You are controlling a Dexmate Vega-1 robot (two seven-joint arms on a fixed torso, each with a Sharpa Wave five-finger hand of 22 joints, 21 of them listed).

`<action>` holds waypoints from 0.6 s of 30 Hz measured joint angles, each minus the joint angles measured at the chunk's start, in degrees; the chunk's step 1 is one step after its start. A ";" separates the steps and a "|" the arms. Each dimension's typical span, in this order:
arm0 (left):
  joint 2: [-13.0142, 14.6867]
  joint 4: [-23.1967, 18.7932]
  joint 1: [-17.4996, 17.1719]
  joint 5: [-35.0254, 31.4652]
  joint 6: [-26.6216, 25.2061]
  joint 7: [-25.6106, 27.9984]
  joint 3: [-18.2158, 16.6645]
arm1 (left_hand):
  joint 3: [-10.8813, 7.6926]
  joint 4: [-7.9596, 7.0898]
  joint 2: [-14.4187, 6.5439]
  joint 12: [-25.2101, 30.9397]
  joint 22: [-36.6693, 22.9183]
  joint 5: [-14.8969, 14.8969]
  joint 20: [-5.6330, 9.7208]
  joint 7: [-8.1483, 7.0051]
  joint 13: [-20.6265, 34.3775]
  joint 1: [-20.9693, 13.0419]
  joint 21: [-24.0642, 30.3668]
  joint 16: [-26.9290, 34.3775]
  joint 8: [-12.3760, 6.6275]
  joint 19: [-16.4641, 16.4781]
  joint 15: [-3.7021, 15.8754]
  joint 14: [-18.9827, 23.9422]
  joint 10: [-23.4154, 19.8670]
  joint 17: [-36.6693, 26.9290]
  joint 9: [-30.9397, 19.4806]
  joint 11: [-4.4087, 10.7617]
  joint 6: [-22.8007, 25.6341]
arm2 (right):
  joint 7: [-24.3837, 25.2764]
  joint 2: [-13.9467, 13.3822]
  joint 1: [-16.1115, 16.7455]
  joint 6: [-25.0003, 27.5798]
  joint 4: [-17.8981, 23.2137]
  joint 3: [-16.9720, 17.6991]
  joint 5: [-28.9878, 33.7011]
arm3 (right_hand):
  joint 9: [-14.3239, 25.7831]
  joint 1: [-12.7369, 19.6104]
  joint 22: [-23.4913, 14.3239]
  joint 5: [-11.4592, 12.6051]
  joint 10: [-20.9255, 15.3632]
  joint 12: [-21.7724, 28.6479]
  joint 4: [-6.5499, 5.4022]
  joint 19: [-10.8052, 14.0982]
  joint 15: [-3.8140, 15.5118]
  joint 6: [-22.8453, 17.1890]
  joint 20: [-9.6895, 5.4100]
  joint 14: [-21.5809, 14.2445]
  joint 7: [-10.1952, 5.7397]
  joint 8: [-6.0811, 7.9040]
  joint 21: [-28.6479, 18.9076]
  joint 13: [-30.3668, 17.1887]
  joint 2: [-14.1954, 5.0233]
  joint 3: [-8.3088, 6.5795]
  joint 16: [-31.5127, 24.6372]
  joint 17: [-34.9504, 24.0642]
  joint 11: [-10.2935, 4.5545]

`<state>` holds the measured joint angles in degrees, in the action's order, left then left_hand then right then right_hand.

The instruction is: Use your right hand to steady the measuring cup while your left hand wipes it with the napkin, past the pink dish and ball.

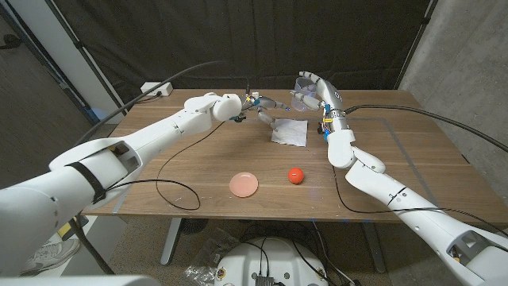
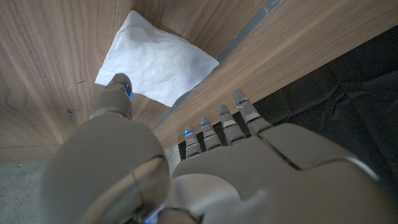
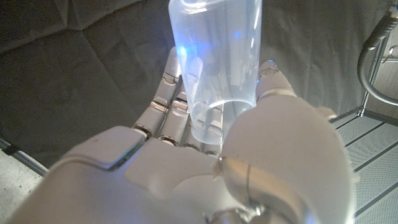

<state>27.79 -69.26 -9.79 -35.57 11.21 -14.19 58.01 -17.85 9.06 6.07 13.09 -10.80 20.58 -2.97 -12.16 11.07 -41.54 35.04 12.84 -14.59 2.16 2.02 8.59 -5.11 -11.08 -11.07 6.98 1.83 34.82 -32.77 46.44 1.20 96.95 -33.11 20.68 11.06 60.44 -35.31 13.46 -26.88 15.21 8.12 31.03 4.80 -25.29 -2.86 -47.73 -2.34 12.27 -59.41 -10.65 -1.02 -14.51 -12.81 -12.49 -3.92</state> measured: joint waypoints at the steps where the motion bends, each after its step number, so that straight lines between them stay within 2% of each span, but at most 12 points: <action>1: -0.07 0.12 0.05 0.00 0.00 0.00 0.08 | 0.07 -0.07 0.00 0.00 0.00 0.00 0.00 0.00 0.00 0.00 0.00 0.00 0.00 0.00 0.00 0.00 0.00 0.00 0.00 0.00 0.00 | 0.00 0.00 0.00 0.00 0.00 0.00 -0.01 | 0.00 0.00 -0.12 0.00 0.00 0.00 0.00 -0.14 0.00 0.00 -0.13 0.00 0.00 0.00 -0.01 0.00 0.00 0.00 0.00 0.00 0.00; 18: -2.86 4.80 1.80 -3.55 1.19 0.98 4.35 | 0.37 -0.37 0.12 0.00 0.00 0.88 0.32 -0.21 0.00 -1.20 0.00 0.00 0.32 0.72 0.25 0.85 -0.77 0.00 0.01 0.33 0.24 | 0.02 0.12 0.39 -0.01 -0.28 0.30 -0.41 | 0.29 0.22 -0.54 -0.44 -0.05 -0.28 -0.23 -0.92 0.00 -0.20 0.08 -0.03 -0.20 0.00 -1.54 -0.18 0.22 0.23 0.42 -0.01 0.06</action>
<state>24.93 -64.46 -7.99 -39.12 12.40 -13.21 62.36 -17.48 8.69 6.19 13.09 -10.79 21.46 -2.65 -12.37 11.06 -42.74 35.04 12.84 -14.27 2.88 2.27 9.44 -5.88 -11.08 -11.06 7.32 2.07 34.85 -32.65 46.83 1.19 96.67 -32.82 20.27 11.34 60.66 -35.85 13.01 -26.93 14.92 7.90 30.10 4.80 -25.49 -2.78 -47.76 -2.55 12.28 -60.95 -10.83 -0.80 -14.29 -12.39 -12.50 -3.86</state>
